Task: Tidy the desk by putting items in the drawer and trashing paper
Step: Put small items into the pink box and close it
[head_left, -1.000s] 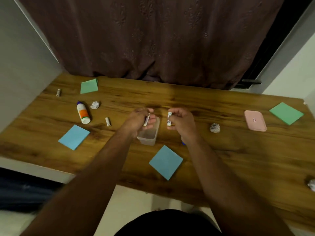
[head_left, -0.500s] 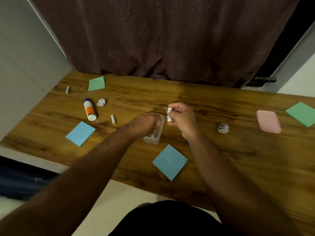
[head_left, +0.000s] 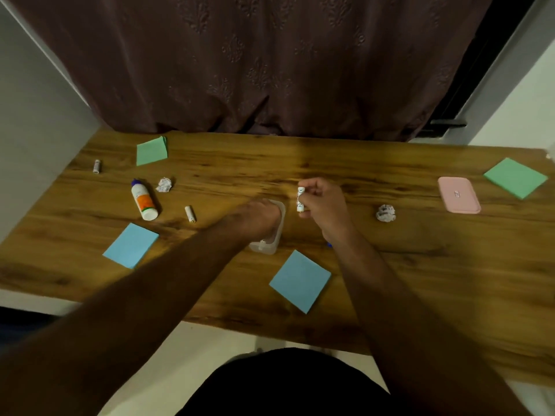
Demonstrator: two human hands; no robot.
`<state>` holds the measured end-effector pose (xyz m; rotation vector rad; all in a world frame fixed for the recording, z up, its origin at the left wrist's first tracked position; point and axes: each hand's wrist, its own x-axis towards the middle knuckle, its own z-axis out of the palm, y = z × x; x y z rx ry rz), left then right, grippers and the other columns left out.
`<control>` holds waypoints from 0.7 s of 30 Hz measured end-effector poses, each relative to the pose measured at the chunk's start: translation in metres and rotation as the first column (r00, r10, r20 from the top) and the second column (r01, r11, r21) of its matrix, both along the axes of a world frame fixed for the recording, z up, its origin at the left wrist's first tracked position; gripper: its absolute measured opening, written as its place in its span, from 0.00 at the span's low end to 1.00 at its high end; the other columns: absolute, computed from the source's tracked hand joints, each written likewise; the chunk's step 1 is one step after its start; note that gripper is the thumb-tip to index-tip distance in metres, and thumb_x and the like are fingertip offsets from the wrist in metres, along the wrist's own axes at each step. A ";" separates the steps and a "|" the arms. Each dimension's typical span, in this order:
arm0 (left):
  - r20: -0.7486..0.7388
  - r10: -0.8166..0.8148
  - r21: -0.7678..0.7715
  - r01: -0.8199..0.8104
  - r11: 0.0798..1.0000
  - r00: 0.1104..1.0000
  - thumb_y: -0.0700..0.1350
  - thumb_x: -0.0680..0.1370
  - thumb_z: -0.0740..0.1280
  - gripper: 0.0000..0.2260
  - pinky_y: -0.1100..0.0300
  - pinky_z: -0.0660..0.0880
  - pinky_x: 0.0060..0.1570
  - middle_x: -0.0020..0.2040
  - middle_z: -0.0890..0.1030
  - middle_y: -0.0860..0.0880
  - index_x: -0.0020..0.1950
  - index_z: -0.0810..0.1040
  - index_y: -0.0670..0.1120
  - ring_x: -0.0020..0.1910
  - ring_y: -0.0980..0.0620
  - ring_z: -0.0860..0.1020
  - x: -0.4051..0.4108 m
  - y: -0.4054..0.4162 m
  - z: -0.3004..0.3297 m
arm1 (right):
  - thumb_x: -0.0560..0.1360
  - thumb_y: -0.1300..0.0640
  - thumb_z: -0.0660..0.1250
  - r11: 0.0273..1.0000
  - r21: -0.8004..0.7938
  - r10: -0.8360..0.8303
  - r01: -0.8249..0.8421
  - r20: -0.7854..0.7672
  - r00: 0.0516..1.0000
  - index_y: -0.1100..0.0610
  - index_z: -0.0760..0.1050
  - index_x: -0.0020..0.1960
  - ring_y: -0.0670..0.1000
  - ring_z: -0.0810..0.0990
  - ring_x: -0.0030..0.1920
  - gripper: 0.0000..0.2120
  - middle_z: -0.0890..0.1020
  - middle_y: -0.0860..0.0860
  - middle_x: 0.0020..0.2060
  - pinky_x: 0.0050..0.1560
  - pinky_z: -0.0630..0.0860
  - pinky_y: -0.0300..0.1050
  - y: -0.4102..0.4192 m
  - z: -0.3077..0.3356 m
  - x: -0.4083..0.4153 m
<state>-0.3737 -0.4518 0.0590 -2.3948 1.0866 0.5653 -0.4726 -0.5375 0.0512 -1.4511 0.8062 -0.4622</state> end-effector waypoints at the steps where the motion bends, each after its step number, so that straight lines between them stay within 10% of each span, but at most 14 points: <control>1: -0.040 -0.008 0.019 0.009 1.000 0.999 0.47 0.76 0.70 0.23 0.56 0.72 0.60 0.67 0.72 0.45 0.69 0.71 0.43 0.66 0.47 0.73 0.000 0.001 0.000 | 0.75 0.66 0.66 1.000 -0.005 -0.018 0.018 0.002 1.000 0.58 0.78 0.57 0.48 0.81 0.42 0.13 0.81 0.50 0.44 0.38 0.80 0.41 0.002 0.001 0.000; 10: -0.188 -0.401 -0.294 0.338 0.894 0.897 0.46 0.75 0.69 0.08 0.59 0.75 0.46 0.51 0.82 0.51 0.52 0.84 0.49 0.50 0.50 0.79 0.024 0.015 -0.010 | 0.74 0.66 0.66 0.984 -0.069 -0.165 0.162 -0.029 0.986 0.57 0.78 0.57 0.48 0.81 0.39 0.13 0.82 0.51 0.42 0.43 0.81 0.47 0.021 0.003 -0.011; 21: -0.192 -0.150 -0.693 -0.026 0.720 0.970 0.47 0.77 0.68 0.11 0.57 0.73 0.50 0.56 0.82 0.46 0.58 0.80 0.47 0.54 0.48 0.79 0.057 0.052 -0.004 | 0.72 0.65 0.69 0.807 -0.531 0.006 -0.260 -0.433 0.902 0.56 0.79 0.54 0.50 0.81 0.47 0.12 0.83 0.51 0.46 0.49 0.78 0.46 0.044 0.006 0.036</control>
